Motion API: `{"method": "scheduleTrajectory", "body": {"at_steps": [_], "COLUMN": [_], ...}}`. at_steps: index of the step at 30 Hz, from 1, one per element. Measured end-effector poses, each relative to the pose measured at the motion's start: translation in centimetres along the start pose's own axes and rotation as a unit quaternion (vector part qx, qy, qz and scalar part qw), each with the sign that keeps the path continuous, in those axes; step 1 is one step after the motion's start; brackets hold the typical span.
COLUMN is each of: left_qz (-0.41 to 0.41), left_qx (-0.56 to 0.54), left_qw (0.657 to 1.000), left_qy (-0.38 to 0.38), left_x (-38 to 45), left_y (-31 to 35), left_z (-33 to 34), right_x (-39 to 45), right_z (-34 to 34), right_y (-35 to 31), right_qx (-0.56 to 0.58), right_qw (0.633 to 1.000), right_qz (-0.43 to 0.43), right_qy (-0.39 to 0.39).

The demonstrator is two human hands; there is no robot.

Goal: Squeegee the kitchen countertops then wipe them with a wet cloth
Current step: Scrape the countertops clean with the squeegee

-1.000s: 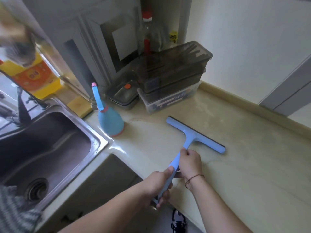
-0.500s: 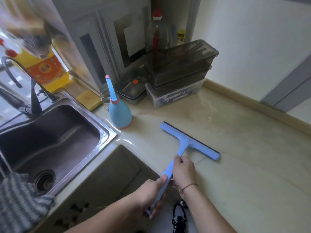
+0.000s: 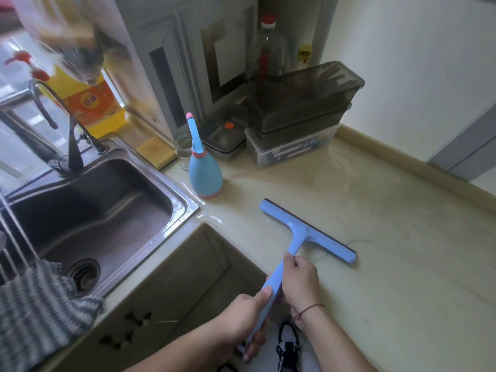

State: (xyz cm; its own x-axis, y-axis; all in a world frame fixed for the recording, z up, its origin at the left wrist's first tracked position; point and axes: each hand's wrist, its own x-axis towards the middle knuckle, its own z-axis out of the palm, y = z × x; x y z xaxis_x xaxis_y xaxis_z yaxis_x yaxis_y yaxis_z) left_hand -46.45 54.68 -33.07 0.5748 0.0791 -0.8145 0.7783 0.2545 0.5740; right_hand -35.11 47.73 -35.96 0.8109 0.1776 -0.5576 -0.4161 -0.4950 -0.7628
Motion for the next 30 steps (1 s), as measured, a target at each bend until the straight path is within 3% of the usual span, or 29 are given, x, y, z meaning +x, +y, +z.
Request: {"method": "scheduleTrajectory", "body": {"at_steps": [8, 14, 19, 25, 30], "left_qz": [-0.005, 0.069, 0.039, 0.029, 0.052], "left_qx": [0.004, -0.060, -0.112, -0.128, -0.110], "left_qw": [1.000, 0.996, 0.992, 0.989, 0.984], "left_qy": [0.007, 0.007, 0.036, 0.064, 0.130], "left_x": [-0.9, -0.1, 2.1, 3.2, 2.4], "left_y": [-0.4, 3.9, 7.5, 5.8, 1.1], "left_z": [0.7, -0.5, -3.2, -2.5, 0.6], "right_x": [-0.7, 2.1, 6.0, 8.6, 4.3], "right_z": [-0.2, -0.1, 2.4, 4.3, 3.5], "right_y": [0.9, -4.7, -8.3, -5.8, -3.0], "right_qx": [-0.006, 0.025, 0.050, -0.042, -0.121], "right_qw": [1.000, 0.998, 0.994, 0.996, 0.988], "right_qz": [0.015, -0.022, -0.008, -0.041, -0.075], "right_qy": [-0.001, -0.050, -0.093, -0.072, -0.063]}}
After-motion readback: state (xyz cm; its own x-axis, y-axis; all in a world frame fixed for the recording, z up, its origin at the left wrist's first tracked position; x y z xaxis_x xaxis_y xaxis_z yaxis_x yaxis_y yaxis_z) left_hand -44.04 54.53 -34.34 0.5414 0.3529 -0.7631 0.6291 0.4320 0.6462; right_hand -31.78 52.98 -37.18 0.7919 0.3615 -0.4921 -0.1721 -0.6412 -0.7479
